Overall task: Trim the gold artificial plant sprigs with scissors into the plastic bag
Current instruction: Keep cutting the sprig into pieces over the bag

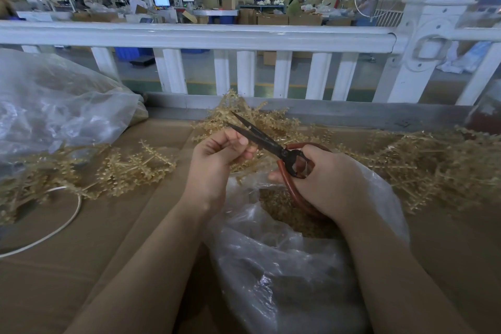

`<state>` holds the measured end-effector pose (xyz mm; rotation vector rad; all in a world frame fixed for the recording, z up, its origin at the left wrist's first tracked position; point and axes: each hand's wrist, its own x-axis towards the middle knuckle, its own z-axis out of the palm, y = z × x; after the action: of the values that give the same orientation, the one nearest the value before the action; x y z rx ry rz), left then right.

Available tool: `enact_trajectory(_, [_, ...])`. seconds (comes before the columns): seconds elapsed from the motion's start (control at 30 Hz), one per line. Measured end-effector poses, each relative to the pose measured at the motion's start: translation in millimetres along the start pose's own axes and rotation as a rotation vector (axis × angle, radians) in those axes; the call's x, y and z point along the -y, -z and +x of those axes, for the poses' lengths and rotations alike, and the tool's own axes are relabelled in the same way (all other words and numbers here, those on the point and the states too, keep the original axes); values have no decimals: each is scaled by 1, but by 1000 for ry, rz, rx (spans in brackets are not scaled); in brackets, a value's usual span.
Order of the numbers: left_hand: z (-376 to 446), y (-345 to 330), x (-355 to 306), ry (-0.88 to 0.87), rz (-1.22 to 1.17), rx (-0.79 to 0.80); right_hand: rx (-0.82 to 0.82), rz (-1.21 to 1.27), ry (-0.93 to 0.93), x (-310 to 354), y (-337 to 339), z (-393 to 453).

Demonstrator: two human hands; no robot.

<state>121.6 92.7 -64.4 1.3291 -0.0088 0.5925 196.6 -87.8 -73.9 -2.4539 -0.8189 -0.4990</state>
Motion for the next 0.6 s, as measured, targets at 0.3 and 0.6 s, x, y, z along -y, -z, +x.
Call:
enact_trajectory(0.3, [1,0,1,-14,-48,34,67,60,-42,0,1,0])
enact_trajectory(0.6, [2,2,4,-8,-56,90,96,57,-22,-3,-2,2])
